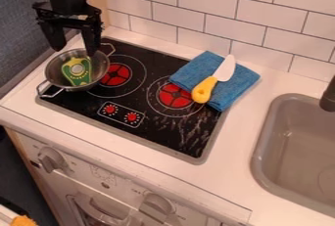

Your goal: Move the yellow knife to the right side of the left burner

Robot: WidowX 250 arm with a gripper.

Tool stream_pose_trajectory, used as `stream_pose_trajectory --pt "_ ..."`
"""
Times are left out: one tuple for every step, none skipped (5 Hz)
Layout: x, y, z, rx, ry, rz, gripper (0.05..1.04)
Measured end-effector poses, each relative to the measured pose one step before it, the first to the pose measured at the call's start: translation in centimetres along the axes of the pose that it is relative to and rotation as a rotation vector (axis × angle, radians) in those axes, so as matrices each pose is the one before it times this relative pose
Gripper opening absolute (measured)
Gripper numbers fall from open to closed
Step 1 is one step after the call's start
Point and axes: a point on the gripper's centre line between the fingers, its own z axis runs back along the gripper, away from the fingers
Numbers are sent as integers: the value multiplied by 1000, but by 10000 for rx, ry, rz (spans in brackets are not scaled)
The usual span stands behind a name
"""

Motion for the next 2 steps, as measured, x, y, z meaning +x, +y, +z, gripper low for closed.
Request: stream_pose_trajectory --pt "-410 -297 -1112 -97 357 63 1000" --pt "-342 -4330 585 362 103 -765 1000"
